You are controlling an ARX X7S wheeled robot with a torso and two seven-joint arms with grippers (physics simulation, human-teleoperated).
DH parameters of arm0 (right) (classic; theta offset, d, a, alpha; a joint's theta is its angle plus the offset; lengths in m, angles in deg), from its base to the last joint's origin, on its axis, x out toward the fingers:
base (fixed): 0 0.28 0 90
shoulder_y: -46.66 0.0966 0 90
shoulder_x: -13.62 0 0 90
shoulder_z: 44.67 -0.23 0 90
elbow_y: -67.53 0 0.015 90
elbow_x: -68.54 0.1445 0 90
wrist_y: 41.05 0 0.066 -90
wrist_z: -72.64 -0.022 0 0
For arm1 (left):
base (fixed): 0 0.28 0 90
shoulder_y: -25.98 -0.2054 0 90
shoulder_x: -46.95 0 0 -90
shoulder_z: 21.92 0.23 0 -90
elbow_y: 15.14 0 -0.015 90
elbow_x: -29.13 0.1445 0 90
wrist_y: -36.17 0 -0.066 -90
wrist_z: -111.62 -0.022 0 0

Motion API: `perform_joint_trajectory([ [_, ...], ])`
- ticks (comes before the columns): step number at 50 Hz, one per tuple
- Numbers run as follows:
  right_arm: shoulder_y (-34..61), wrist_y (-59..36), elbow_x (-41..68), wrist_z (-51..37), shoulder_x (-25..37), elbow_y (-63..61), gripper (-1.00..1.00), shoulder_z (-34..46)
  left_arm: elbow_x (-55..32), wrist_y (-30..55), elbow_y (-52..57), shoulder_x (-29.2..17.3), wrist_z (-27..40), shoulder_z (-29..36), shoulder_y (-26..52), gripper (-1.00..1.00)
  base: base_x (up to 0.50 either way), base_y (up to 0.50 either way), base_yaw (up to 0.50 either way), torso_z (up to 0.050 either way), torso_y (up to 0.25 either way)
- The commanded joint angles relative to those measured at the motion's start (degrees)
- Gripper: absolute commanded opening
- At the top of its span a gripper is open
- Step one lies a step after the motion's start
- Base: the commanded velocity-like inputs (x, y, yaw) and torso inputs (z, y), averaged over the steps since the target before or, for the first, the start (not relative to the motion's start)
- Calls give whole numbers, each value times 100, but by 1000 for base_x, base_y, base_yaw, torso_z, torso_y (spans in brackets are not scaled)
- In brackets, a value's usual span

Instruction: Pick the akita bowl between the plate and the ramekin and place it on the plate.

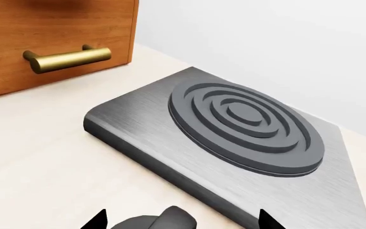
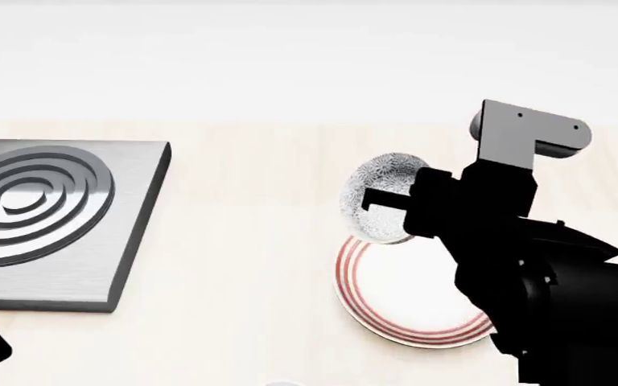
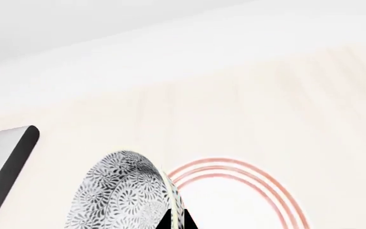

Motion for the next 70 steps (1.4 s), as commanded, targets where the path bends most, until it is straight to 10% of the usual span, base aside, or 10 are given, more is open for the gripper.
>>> perform_joint_trajectory([
  [1,497,620,-122,222,-74,1264,-100,-116,-11,-15,-26,-9,-1,13,9,100,0,0,0,0,0],
  [20,1660,2633,-567,527,-358,4747,-100,-245,-58,27,15,-30,32,28,3,100,0,0,0,0,1],
  [70,1244,3235,-2898,-237,-798,4792,-100,-3982,-106,-52,-9,-60,34,79,-14,100,0,0,0,0,0],
])
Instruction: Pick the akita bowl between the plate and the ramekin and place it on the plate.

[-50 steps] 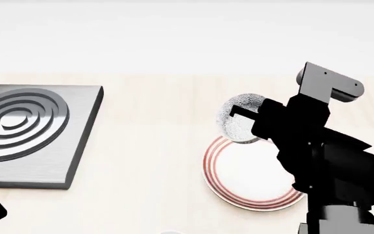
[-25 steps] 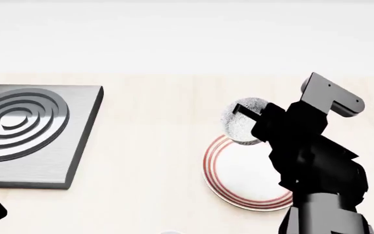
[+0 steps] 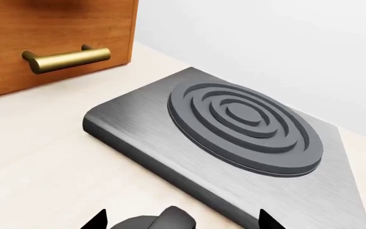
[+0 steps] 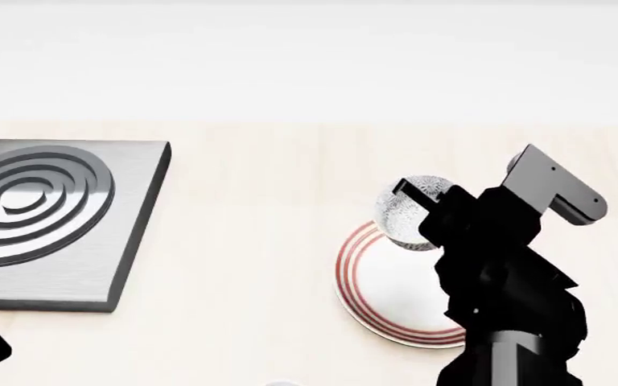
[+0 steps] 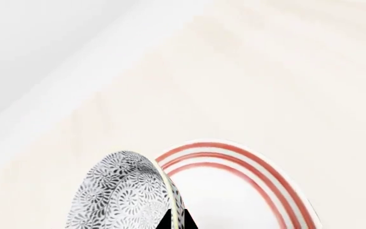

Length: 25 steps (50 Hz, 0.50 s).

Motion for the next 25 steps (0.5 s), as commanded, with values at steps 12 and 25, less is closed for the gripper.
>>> perform_joint_trajectory([
  [12,-177,-57,-461,-90,-51,-2,-100,-935,-33,-3,-4,-15,20,17,2,100,0,0,0,0,0],
  [25,-313,-76,-526,5,-58,-2,-100,-1064,-46,-15,-4,-20,24,31,-1,100,0,0,0,0,0],
])
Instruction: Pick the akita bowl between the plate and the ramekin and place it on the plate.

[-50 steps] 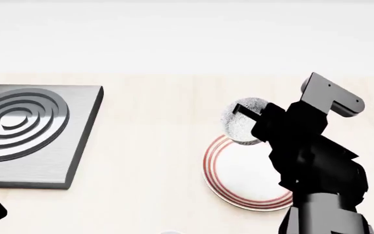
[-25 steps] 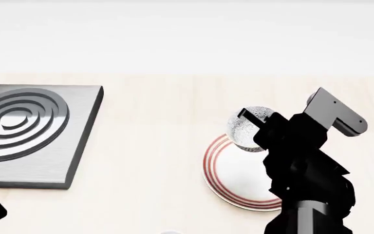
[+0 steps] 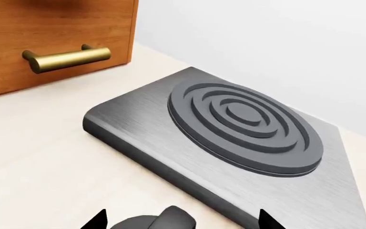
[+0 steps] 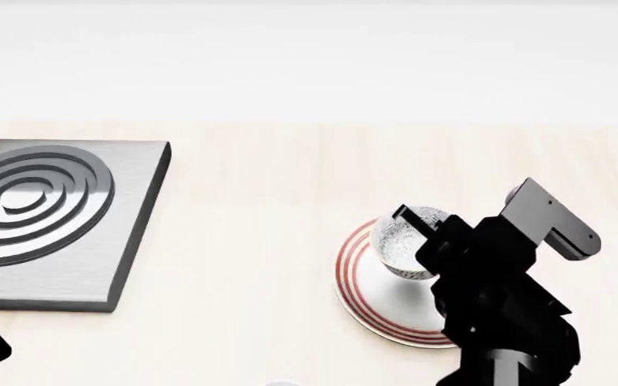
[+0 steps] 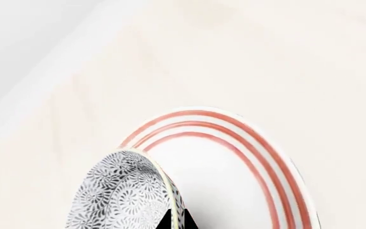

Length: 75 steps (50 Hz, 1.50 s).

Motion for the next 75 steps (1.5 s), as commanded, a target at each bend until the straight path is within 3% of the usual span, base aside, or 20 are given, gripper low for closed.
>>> perform_joint_trajectory([
  [1,-62,-4,-35,89,-4,-2,-100,-204,-13,-8,-1,-6,7,11,-4,100,0,0,0,0,10],
  [30,-232,94,-103,141,32,-2,-100,-252,-55,-11,32,-29,38,31,-19,100,0,0,0,0,0],
  [31,-235,102,-109,133,31,-2,100,-240,-55,-12,30,-29,40,32,-18,100,0,0,0,0,0],
  [59,-25,-35,-376,298,158,-72,100,458,-75,-42,-2,-40,63,55,-13,100,0,0,0,0,0],
  [75,-681,-1870,-494,360,-321,-2948,100,834,-104,-38,-10,-47,93,54,-3,100,0,0,0,0,0],
])
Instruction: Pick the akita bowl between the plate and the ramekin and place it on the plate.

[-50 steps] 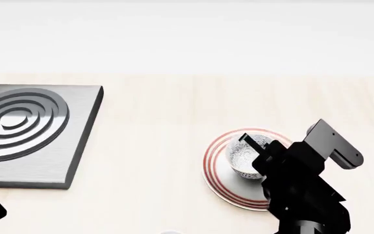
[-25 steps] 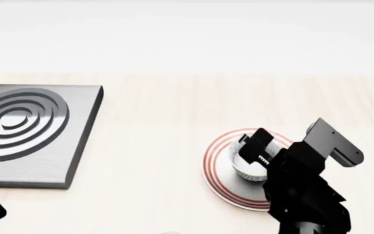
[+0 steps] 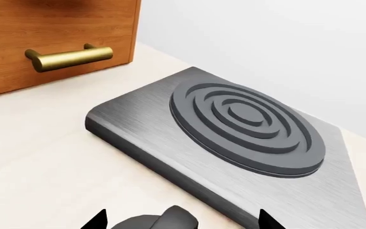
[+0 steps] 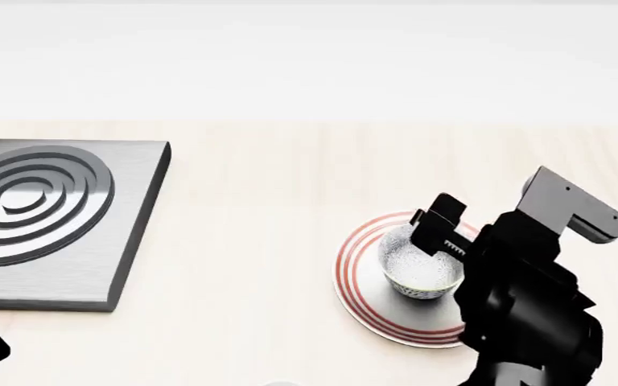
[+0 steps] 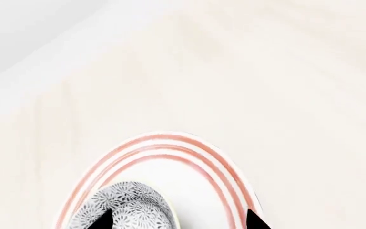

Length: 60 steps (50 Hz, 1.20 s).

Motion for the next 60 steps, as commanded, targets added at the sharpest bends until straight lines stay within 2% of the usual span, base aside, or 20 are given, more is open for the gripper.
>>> perform_joint_trajectory([
  [1,-286,-1034,-60,34,-231,-1591,100,329,-28,27,41,-13,36,0,-10,100,0,0,0,0,0],
  [15,-823,-2262,339,-59,-226,-3717,100,1470,-12,-32,-14,-9,24,24,-2,100,0,0,0,0,0],
  [21,-1332,-2688,458,38,-188,-5148,100,2097,-13,-24,8,-16,35,38,-5,100,0,0,0,0,0],
  [33,-2267,-3434,623,51,-47,-7508,100,2727,6,-76,-30,-20,21,62,-3,100,0,0,0,0,0],
  [44,-3155,-3470,658,-91,8,-8807,100,3093,5,-85,-24,-28,31,78,0,100,0,0,0,0,0],
  [60,-4339,-2990,720,-290,82,-9692,100,3394,5,-123,-31,-31,40,93,-12,100,0,0,0,0,0],
])
